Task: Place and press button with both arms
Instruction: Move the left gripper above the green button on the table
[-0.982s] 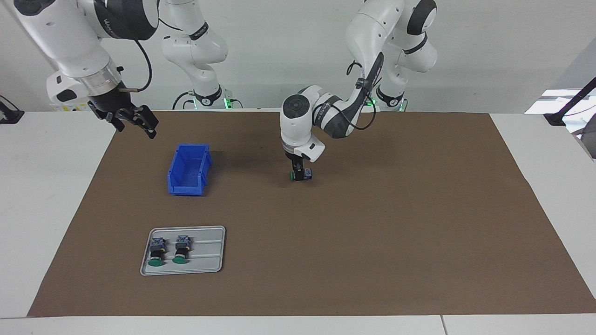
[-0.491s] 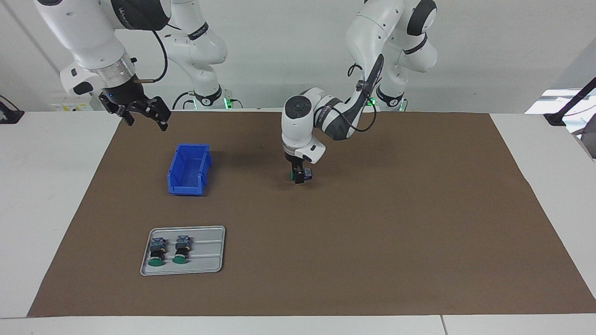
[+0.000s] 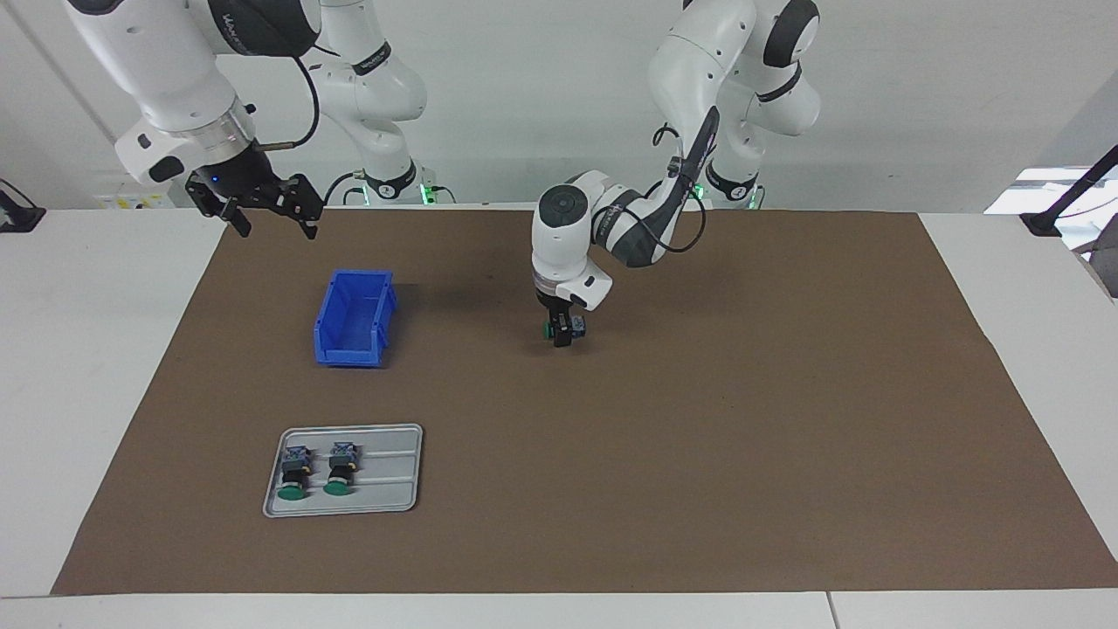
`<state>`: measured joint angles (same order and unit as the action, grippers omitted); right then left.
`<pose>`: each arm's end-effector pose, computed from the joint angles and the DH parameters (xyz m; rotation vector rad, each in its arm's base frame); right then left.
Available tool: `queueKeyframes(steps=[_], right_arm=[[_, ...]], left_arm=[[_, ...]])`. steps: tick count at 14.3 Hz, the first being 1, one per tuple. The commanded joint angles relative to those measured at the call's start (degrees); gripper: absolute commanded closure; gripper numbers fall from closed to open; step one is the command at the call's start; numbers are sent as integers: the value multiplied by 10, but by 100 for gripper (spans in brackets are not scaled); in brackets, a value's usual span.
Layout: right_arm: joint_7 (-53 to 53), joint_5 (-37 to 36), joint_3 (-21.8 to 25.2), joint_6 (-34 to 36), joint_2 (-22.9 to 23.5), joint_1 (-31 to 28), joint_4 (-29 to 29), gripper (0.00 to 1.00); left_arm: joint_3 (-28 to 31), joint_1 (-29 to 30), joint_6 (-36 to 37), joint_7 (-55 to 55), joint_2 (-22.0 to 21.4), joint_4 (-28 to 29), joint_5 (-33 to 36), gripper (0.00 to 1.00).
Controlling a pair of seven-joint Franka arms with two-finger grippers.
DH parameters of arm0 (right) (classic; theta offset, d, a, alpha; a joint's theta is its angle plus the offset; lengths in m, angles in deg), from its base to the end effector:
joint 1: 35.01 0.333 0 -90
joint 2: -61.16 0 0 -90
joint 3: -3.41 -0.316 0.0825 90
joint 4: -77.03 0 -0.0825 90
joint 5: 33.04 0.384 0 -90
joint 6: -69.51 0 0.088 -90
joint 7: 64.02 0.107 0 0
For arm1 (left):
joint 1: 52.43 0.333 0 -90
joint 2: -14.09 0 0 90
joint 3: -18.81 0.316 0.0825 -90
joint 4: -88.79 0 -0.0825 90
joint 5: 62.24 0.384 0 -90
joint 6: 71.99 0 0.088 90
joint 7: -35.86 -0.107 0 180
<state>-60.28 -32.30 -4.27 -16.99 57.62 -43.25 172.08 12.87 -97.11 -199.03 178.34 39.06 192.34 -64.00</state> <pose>0.5274 -0.0015 0.6113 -3.1341 0.1183 0.1382 0.4124 -0.4963 0.3022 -2.1307 -2.2634 0.1010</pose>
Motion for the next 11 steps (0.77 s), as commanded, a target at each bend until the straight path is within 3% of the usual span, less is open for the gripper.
queueKeyframes(steps=[1,3,4,6,11], right_arm=[[5,-1,-5,10,-7,-9,0,1],[26,-1,17,11,-6,-2,-1,1],[26,-2,45,11,-5,29,-1,1],[26,-3,68,11,-5,44,-1,1],[27,-2,74,6,-7,37,4,1]], left_arm=[[6,-8,-16,13,-2,16,12,21],[6,-9,-20,13,-3,17,12,24],[6,-11,-21,13,-3,19,12,24],[6,-11,-24,13,-3,20,12,34],[6,-9,-26,11,-3,16,12,92]])
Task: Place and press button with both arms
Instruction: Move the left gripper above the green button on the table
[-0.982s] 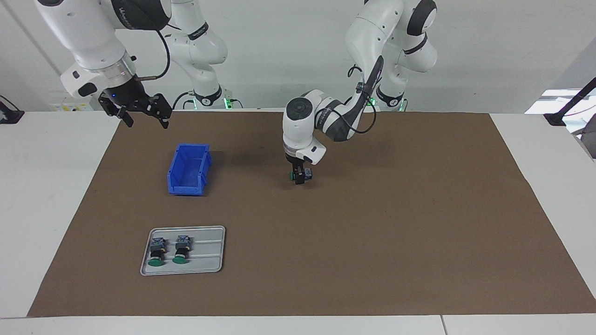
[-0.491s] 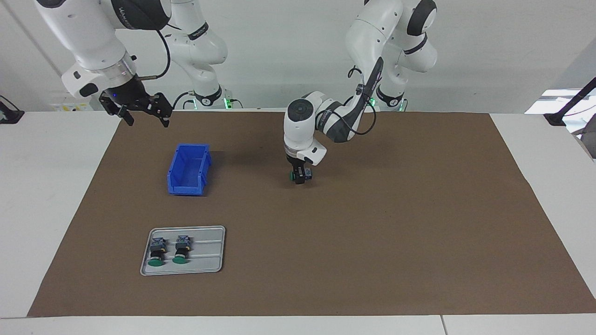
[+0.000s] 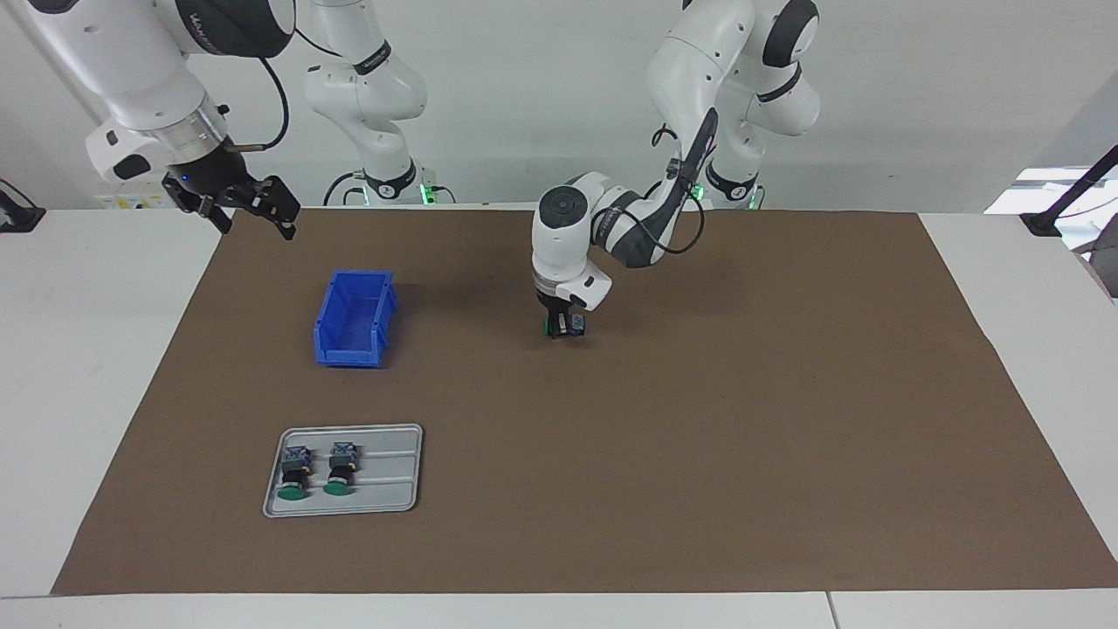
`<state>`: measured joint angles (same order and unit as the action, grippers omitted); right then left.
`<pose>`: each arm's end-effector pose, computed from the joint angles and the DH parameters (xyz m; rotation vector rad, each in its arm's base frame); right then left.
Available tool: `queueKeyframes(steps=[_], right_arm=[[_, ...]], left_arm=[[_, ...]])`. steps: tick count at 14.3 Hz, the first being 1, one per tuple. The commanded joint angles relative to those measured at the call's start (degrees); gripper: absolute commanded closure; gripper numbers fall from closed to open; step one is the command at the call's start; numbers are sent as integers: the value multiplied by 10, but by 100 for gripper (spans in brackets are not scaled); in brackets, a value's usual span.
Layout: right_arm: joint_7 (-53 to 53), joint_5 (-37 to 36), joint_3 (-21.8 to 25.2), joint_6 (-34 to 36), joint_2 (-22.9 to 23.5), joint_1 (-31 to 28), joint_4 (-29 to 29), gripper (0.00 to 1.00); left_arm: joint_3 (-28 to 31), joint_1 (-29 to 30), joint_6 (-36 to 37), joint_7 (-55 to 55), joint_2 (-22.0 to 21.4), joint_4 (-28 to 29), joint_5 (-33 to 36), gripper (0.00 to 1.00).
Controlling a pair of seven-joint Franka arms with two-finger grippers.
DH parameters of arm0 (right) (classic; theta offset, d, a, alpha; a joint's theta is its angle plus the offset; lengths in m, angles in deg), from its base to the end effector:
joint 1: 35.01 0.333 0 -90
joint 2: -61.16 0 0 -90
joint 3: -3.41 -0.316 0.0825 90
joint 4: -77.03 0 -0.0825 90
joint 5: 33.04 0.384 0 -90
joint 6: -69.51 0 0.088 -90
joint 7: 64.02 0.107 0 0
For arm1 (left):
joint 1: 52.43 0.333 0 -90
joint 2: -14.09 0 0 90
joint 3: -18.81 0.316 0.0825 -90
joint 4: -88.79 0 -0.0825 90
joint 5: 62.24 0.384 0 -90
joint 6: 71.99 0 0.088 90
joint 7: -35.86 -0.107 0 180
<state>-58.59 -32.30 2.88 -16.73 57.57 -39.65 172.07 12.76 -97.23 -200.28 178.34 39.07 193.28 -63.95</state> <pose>0.5252 -0.0361 0.6118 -3.1163 0.2597 0.1425 0.4089 -0.4962 0.2969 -2.1385 -2.2631 0.1016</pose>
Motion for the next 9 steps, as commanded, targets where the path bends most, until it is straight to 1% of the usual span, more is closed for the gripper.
queueKeyframes(steps=[1,3,5,7,9], right_arm=[[8,-2,3,5,-7,2,4,1],[6,-1,1,8,-10,8,5,1],[6,-1,0,8,-10,9,6,1],[6,-1,0,8,-10,7,6,1],[6,-1,0,8,-10,7,6,1]], left_arm=[[8,-7,-11,5,-3,1,13,100],[9,-1,1,-7,-3,-17,13,100],[9,13,8,-48,-12,-20,11,100],[7,44,4,-66,-45,-16,4,100],[5,74,4,-80,-76,-15,-23,100]])
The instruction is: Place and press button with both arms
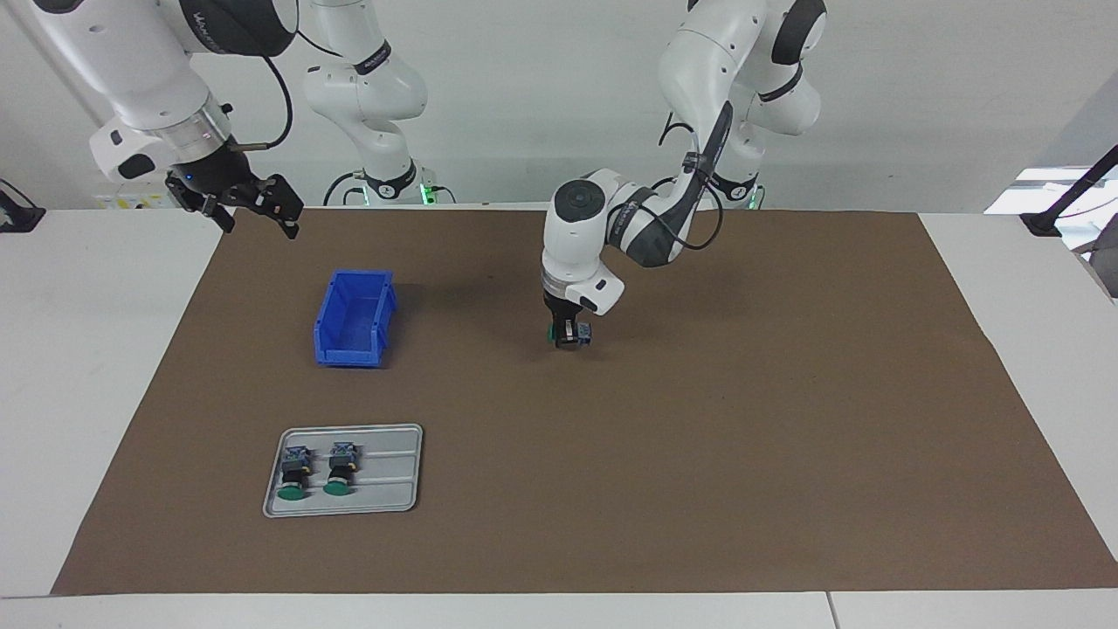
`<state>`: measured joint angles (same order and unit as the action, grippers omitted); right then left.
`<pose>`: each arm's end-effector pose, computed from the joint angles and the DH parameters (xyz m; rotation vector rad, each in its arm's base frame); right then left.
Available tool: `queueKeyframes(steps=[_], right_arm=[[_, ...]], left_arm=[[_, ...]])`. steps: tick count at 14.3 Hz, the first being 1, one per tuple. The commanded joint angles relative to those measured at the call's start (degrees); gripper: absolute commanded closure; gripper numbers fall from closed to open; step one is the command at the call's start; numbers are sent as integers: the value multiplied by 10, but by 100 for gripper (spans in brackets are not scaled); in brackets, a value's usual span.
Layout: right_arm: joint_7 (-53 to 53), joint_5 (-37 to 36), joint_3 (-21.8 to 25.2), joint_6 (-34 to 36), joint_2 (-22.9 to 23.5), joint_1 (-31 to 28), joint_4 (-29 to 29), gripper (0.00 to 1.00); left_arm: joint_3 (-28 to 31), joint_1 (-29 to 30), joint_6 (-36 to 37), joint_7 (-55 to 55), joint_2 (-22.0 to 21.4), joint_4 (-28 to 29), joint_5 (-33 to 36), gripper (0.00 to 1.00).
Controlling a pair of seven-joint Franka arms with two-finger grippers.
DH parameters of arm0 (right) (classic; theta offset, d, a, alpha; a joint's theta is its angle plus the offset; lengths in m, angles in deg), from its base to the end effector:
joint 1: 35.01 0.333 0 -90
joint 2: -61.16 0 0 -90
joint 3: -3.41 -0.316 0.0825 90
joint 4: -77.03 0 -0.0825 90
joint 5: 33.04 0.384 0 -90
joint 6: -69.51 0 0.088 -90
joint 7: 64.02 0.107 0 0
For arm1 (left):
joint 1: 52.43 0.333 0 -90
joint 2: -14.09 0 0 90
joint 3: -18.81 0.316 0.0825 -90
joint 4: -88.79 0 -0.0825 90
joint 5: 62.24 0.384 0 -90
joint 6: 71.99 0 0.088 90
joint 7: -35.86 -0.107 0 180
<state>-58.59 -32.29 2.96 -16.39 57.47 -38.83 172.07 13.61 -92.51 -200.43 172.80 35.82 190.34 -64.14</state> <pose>0.5245 -0.0293 0.6122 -3.1180 0.2395 0.1492 0.4653 -0.4641 0.3566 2.0950 2.2166 -0.0945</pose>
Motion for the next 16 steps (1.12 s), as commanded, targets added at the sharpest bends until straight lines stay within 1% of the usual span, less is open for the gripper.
queueKeyframes(steps=[1,3,5,7,9,10,11,13,14,16], right_arm=[[6,-1,-1,5,-9,-1,6,1],[6,-1,-1,5,-9,-1,6,1],[6,-1,-1,5,-9,-1,6,1],[6,-1,-1,5,-9,-1,6,1],[6,-1,-1,5,-9,-1,6,1],[6,-1,-1,5,-9,-1,6,1],[6,-1,-1,5,-9,-1,6,1],[6,-1,-1,5,-9,-1,6,1],[6,-1,-1,5,-9,-1,6,1],[6,-1,-1,5,-9,-1,6,1]], left_arm=[[-3,40,6,-57,-54,14,-52,100],[-3,57,6,-142,-63,14,-141,100],[-2,65,1,-247,-63,17,-251,100],[-2,73,-8,-343,-70,32,-329,100],[-3,75,-49,-384,-75,55,-381,100],[-3,76,-52,-404,-77,62,-414,100],[-3,90,-59,-444,-84,82,-475,100],[-1,94,-96,-539,-105,132,-645,100],[-1,94,-107,-578,-108,140,-666,100],[-1,97,-105,-594,-108,140,-667,100]])
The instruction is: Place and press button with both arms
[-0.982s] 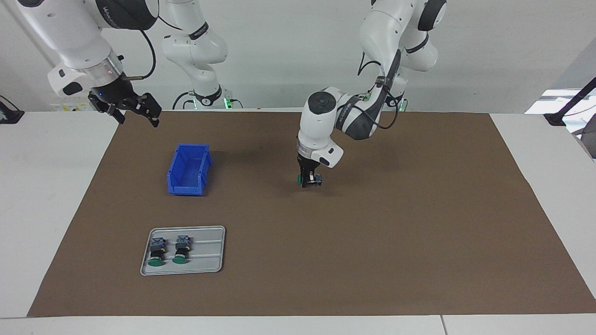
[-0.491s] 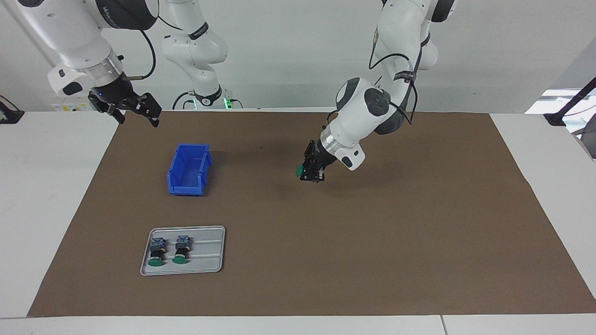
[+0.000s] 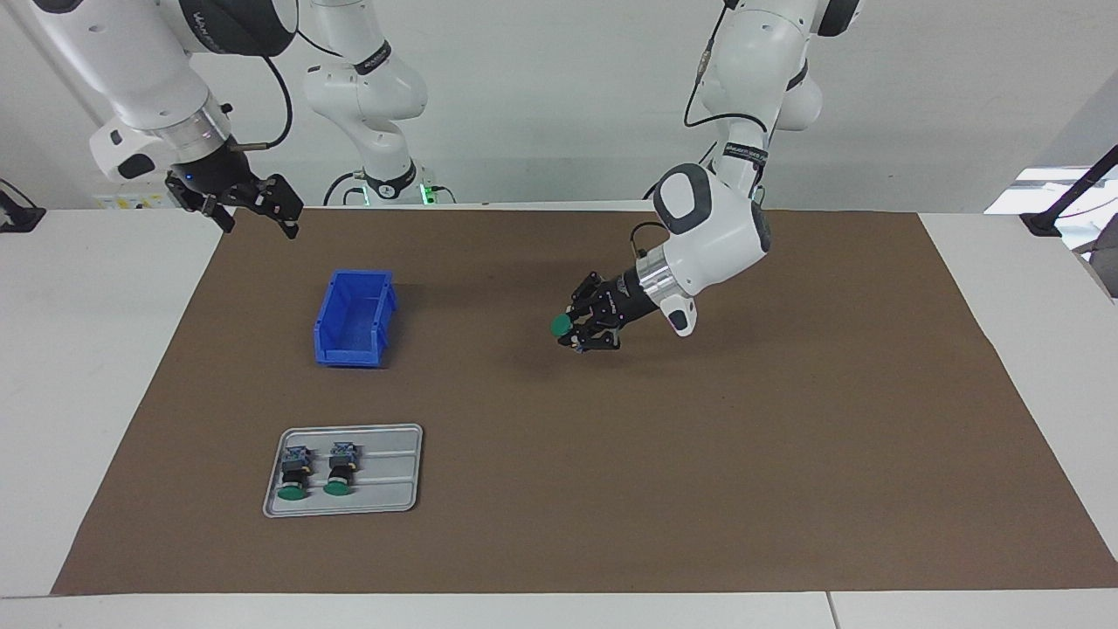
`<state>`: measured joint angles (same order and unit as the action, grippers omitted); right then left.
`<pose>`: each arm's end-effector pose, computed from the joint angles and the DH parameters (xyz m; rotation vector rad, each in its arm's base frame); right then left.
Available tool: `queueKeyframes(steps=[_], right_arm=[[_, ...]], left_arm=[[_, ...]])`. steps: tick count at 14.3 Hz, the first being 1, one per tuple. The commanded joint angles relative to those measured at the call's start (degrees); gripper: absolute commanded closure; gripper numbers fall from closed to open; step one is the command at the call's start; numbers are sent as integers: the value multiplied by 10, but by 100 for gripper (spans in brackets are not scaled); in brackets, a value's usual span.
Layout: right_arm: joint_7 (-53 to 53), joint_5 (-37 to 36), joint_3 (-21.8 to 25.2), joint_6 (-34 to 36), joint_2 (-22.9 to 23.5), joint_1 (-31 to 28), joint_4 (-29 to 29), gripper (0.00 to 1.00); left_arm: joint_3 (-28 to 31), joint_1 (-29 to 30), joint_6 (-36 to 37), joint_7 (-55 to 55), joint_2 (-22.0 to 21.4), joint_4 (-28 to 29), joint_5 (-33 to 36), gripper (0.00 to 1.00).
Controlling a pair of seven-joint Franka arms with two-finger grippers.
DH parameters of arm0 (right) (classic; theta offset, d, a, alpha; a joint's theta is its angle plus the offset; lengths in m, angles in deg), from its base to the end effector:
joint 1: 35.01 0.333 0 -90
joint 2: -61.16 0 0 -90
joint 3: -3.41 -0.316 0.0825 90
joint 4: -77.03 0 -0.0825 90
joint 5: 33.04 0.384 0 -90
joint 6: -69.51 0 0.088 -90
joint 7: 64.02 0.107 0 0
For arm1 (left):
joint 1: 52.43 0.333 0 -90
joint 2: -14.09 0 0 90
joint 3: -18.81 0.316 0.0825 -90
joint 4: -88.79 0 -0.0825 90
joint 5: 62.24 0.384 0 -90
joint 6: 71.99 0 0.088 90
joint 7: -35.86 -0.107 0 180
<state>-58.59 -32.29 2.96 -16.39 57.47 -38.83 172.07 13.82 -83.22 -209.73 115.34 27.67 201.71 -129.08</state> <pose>0.5245 -0.0293 0.6122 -3.1180 0.2395 0.1492 0.5021 -0.3667 0.3749 1.6769 1.7389 -0.8272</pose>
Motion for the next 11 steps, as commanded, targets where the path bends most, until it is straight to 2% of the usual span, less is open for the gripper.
queueKeyframes(steps=[1,5,7,8,10,11], right_arm=[[6,-1,-1,5,-9,-1,6,1],[6,-1,-1,5,-9,-1,6,1],[6,-1,-1,5,-9,-1,6,1],[6,-1,-1,5,-9,-1,6,1],[6,-1,-1,5,-9,-1,6,1],[6,-1,-1,5,-9,-1,6,1]], left_arm=[[-3,3,-15,-21,-27,26,-19,100],[-4,-4,-26,-27,-24,25,-26,100],[-4,-5,-31,-31,-16,22,-51,100],[-5,5,-24,-48,-5,23,-89,100],[-5,34,47,-144,29,22,-216,100],[-5,34,66,-181,45,25,-258,100]])
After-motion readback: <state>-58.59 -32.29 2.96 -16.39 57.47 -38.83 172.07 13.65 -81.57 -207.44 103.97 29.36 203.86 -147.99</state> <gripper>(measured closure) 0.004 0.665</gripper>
